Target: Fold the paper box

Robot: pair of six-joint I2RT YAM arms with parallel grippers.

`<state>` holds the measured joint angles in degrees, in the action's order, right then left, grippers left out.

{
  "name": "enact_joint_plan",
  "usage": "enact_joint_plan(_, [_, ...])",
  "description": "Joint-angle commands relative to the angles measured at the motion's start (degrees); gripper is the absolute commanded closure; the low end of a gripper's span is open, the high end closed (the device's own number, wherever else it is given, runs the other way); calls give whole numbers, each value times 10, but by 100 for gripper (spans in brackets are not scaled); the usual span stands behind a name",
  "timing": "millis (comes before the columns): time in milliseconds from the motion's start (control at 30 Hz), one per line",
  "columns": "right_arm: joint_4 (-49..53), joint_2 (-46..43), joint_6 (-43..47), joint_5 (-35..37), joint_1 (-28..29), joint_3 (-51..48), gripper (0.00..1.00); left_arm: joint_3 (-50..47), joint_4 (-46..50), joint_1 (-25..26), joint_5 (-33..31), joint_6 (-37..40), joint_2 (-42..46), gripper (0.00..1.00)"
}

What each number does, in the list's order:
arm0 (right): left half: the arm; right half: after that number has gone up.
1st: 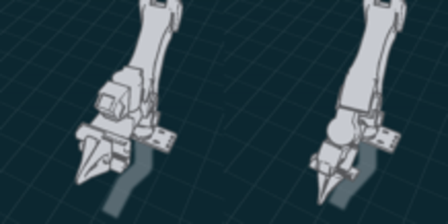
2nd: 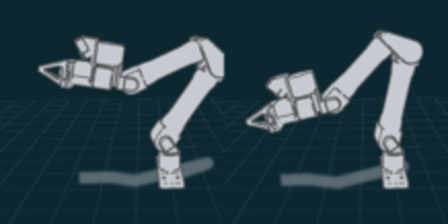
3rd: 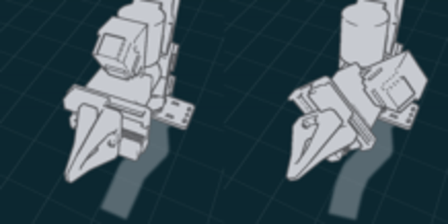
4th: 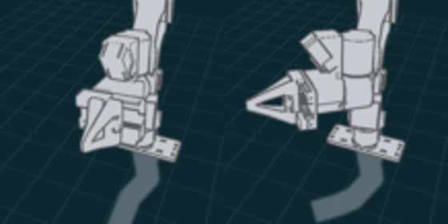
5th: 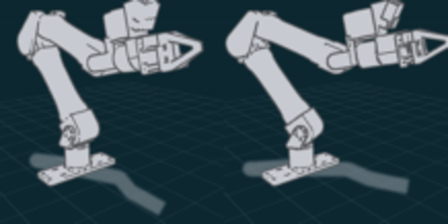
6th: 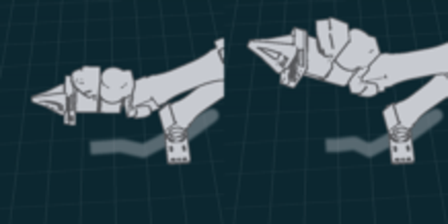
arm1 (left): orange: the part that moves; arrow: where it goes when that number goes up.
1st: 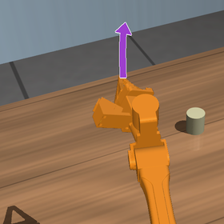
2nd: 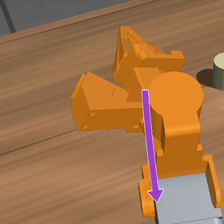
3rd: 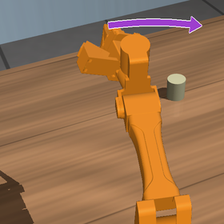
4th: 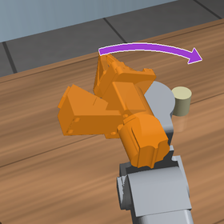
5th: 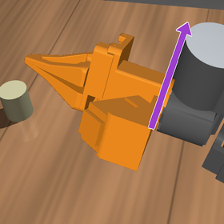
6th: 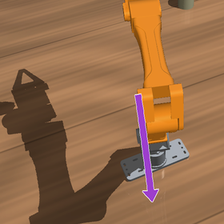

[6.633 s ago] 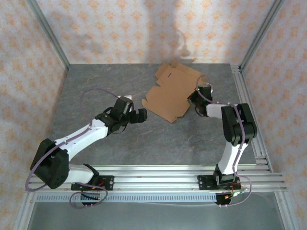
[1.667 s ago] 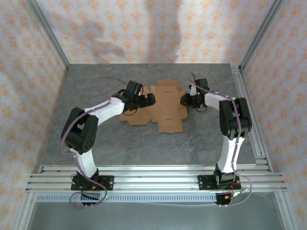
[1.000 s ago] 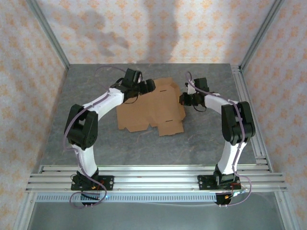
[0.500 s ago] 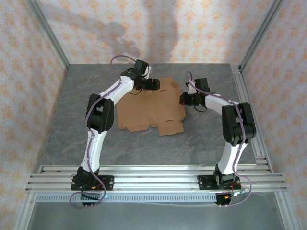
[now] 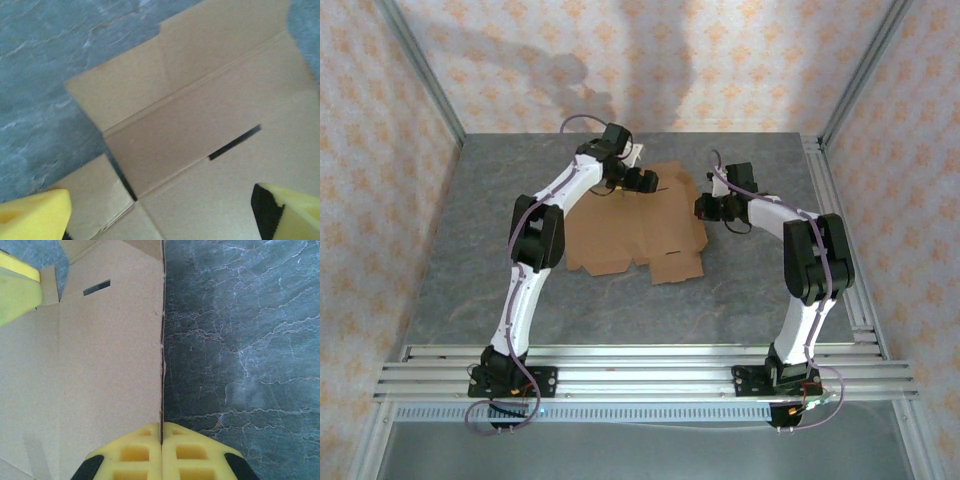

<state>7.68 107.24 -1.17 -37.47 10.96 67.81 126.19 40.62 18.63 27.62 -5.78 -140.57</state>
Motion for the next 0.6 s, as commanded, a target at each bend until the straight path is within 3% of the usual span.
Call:
enact_joint_plan(0, [3, -20, 12, 7, 1, 8, 100, -13, -3, -11, -63, 2, 39, 3])
enact_joint_plan(133, [3, -20, 10, 6, 1, 7, 100, 18, 18, -18, -94, -6, 12, 0])
enact_joint_plan(367, [5, -17, 7, 7, 1, 13, 100, 40, 21, -16, -4, -4, -11, 3])
enact_joint_plan(567, [4, -11, -1, -6, 1, 20, 100, 63, 44, -16, 20, -5, -29, 4])
